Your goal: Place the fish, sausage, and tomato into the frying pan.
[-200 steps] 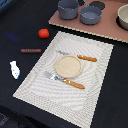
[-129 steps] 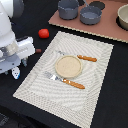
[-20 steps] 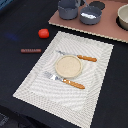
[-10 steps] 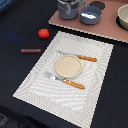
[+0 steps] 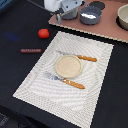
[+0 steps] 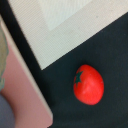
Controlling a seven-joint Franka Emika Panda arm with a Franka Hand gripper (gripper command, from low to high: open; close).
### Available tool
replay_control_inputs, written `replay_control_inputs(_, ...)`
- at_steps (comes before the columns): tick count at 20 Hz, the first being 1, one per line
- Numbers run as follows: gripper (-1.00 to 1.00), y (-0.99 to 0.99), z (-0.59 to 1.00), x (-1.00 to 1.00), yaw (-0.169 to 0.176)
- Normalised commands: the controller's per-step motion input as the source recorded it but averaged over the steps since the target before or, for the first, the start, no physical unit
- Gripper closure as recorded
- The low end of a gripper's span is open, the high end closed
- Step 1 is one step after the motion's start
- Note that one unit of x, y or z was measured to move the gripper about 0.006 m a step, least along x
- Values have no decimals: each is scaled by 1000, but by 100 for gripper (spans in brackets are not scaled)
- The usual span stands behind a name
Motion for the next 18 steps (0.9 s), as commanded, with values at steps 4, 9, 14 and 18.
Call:
replay_control_inputs(4, -100, -682, -309, -709, 0)
replay_control_inputs(9, -100, -614, -326, -781, 0)
replay_control_inputs(14, -100, -489, -391, -839, 10)
replay_control_inputs(18, -100, -104, -271, -734, 131)
